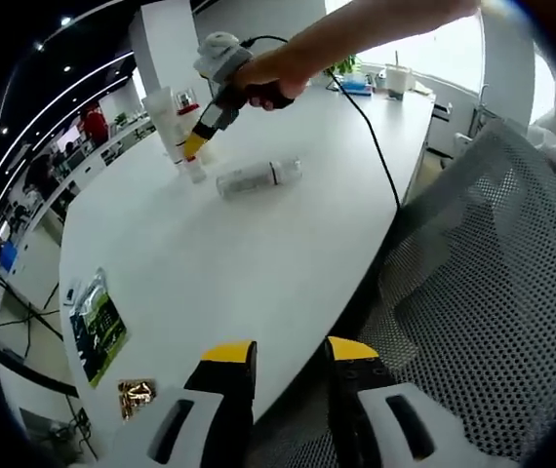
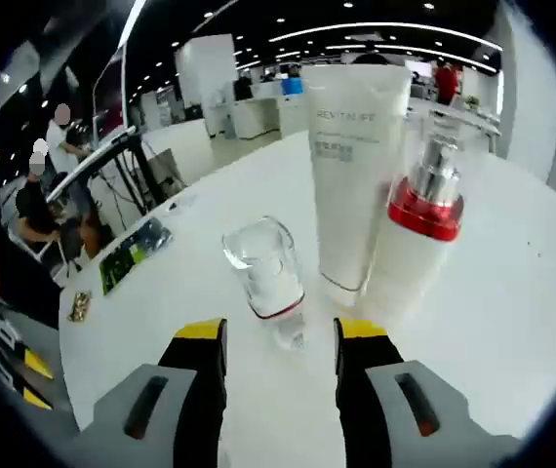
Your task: Arrange the skincare products in the storage area until every visible bottle or jar stands upright without overlapping.
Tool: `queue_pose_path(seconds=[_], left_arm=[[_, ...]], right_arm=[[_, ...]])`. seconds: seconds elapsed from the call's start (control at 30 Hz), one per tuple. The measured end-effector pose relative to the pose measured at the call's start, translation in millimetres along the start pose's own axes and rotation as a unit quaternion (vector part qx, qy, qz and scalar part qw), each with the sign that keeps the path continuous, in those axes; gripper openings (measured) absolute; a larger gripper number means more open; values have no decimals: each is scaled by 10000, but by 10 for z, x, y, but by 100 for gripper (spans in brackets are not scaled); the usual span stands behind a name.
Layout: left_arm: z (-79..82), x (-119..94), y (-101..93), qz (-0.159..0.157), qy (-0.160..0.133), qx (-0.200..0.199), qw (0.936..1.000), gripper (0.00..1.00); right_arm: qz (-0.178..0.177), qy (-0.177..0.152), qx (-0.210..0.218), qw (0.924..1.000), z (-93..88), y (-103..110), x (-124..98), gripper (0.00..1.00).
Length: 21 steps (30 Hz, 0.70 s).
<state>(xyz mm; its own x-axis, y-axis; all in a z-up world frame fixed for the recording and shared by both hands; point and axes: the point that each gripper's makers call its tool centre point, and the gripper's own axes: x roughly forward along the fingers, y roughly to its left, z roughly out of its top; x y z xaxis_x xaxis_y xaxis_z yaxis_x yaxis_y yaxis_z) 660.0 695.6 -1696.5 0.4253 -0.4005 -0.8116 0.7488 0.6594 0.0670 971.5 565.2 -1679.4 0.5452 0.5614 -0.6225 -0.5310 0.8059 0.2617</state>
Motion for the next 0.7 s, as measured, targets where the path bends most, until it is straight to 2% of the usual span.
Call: queue_pose_path(seconds=[0.07,0.17,0.3,0.37,0.47,0.63,0.7], left_arm=[[-3,-9,-7,3,14,-7,10000,28],[-3,-10,5,23,16,-46,10000,28],[-4,-14,2,16,29,-43,10000,28],[-9,-17,9,27,52,-66,10000,28],[2,-20,8,28,38,-68,10000,28],[-15,-17,9,26,76,-73,9999,28],[-19,-17,10,26,78,-79,9999,28]], right_arm=[[-157,-69,122,9998,-59,35,44,40],[-363,-35,-8,9993,-110,195,68,38],[-804,-207,-22,9965,41,96,139,35],[-847,-266,16,9960,91,113,158,35],[-982,-312,-245,9944,180,56,220,33],[-1025,-296,-315,9938,163,54,190,23],[-1022,-312,-304,9938,167,41,198,23]])
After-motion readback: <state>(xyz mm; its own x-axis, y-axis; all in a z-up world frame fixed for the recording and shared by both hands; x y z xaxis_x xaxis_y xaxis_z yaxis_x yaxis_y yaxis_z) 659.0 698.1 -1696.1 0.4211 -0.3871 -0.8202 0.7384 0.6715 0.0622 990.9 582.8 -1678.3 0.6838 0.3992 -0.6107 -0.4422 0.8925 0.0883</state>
